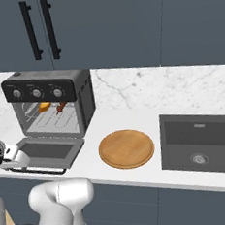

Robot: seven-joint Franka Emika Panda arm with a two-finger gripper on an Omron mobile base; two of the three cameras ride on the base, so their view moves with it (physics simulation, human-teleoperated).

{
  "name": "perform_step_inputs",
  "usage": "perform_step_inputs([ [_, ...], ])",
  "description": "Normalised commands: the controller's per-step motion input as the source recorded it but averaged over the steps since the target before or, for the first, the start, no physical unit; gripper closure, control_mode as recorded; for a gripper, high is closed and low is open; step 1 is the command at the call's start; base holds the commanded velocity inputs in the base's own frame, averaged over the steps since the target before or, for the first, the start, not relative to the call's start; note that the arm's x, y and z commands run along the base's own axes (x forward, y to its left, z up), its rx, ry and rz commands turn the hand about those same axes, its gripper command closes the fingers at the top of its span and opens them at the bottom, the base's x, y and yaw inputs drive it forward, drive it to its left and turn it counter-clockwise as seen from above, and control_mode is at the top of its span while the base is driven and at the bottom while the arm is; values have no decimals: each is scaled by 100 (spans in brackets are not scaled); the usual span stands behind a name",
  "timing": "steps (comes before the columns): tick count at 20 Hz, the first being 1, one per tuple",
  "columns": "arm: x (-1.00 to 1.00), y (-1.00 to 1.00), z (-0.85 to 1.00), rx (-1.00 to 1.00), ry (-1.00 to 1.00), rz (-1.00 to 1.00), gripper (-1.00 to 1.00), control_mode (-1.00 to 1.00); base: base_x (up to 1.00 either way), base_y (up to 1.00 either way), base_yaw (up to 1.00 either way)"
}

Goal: Pick up the kebab skewer and baguette bread, and place them inside the toaster oven. Close the toaster oven door and start by setting the timer.

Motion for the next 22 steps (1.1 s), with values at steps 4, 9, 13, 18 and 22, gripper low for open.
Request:
perform_step_inputs([
  [4,18,0,-36,3,0,6,-100,-100,0,0,0],
  [9,12,2,-42,4,0,3,-100,-100,0,0,0],
  [13,25,6,-34,4,0,0,-100,-100,0,0,0],
  [18,33,3,-31,3,0,0,-100,-100,0,0,0],
  [22,51,4,-40,1,0,0,-100,-100,0,0,0],
])
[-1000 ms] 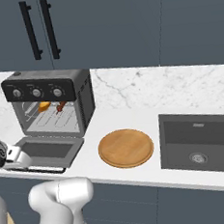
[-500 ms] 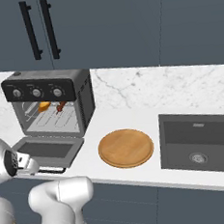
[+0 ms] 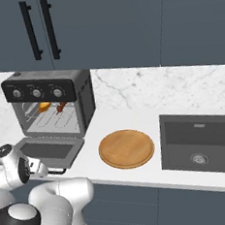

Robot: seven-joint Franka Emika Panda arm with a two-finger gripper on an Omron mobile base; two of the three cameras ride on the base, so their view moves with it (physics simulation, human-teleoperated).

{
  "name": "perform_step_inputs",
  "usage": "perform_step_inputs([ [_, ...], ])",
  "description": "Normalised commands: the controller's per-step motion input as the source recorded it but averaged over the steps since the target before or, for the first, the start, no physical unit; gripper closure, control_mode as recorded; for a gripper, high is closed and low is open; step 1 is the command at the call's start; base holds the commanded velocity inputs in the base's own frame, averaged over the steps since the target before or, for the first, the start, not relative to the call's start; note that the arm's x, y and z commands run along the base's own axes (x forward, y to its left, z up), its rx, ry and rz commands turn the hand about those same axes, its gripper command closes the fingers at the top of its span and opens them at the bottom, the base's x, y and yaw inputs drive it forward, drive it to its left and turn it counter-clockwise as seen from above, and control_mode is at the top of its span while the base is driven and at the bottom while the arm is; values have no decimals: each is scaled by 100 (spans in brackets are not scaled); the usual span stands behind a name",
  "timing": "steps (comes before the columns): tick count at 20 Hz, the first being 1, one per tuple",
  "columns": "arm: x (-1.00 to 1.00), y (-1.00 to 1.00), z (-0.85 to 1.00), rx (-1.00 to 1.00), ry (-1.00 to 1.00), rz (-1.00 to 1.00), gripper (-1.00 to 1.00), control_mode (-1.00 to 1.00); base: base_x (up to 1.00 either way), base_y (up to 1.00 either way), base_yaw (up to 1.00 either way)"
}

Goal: Pick up the kebab skewer and baguette bread, and place them inside the toaster oven. Close the toaster oven door and start by setting the timer.

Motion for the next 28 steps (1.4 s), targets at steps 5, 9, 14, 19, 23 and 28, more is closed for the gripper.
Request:
perform_step_inputs([
  [5,30,7,-41,0,0,0,-100,-100,0,0,0],
  [9,27,6,-19,0,0,0,-100,-100,0,0,0],
  [14,5,0,-6,0,-3,0,-100,-100,0,0,0],
  [19,5,0,-4,0,-24,0,-100,-100,0,0,0],
  [23,31,-1,-6,0,-33,0,-100,-100,0,0,0],
  [28,73,-21,12,2,-17,0,-100,-100,0,0,0],
])
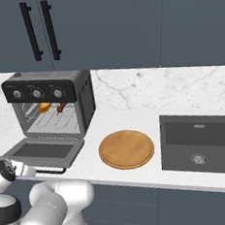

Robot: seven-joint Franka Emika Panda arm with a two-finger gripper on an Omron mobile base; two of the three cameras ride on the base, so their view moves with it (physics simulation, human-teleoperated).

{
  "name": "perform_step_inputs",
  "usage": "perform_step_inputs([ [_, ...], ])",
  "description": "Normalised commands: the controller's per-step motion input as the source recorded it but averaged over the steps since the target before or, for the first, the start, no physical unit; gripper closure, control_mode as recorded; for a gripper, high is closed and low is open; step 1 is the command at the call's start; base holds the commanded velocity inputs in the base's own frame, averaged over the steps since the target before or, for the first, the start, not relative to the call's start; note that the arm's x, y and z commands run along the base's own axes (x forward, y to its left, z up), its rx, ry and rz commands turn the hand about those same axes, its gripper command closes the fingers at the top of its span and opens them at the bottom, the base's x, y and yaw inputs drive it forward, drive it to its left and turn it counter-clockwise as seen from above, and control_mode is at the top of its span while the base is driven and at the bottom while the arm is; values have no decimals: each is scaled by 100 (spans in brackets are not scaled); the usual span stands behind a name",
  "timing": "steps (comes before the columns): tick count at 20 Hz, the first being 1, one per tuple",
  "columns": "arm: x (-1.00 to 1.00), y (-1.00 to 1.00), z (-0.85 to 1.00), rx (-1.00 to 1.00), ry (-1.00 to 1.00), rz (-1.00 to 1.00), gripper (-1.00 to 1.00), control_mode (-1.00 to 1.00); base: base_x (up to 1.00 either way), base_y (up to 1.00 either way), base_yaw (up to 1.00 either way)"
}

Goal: Pick up the kebab skewer and baguette bread, and place them inside the toaster oven. Close the toaster oven door and start by setting the timer.

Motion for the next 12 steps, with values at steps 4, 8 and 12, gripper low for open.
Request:
perform_step_inputs([
  [4,71,-32,21,0,-2,0,-100,-100,0,0,0],
  [8,67,-49,4,0,-2,0,-100,-100,0,0,0],
  [12,42,-64,-18,0,-20,1,-100,-100,0,0,0],
])
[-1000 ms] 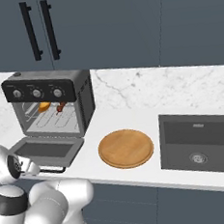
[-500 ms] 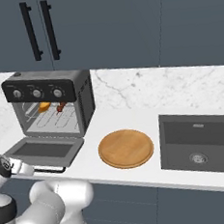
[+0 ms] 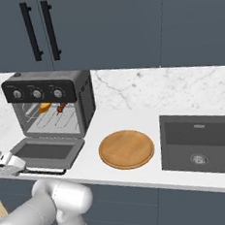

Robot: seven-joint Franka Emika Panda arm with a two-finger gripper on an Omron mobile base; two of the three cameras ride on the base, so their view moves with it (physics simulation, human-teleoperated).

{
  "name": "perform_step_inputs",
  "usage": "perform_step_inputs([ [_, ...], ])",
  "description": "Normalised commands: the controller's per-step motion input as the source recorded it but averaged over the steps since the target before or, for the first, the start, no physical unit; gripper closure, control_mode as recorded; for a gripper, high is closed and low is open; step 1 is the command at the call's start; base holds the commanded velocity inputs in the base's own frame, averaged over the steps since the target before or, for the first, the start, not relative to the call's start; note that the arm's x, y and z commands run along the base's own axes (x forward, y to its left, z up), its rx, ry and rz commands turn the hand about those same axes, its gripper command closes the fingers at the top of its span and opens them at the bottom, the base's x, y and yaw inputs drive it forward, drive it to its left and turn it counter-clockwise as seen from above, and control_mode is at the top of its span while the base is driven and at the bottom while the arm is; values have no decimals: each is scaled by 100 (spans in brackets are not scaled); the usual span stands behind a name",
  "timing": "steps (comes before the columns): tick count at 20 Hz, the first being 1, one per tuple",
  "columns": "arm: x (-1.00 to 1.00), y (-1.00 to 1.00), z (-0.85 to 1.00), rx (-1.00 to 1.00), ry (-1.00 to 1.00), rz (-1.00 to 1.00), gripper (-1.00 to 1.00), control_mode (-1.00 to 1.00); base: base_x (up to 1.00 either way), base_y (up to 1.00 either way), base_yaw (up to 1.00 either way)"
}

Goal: Pick up the kebab skewer and baguette bread, and place them inside the toaster oven. Close the toaster oven door and start by setting the timer.

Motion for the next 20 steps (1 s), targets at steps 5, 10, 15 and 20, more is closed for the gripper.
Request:
perform_step_inputs([
  [5,10,-50,-46,0,-40,4,-100,-100,0,0,0],
  [10,26,-61,-52,4,-40,1,-100,-100,0,0,0],
  [15,74,-87,-5,7,-26,0,-100,-100,0,0,0],
  [20,85,-85,2,5,-13,0,-100,-100,0,0,0],
])
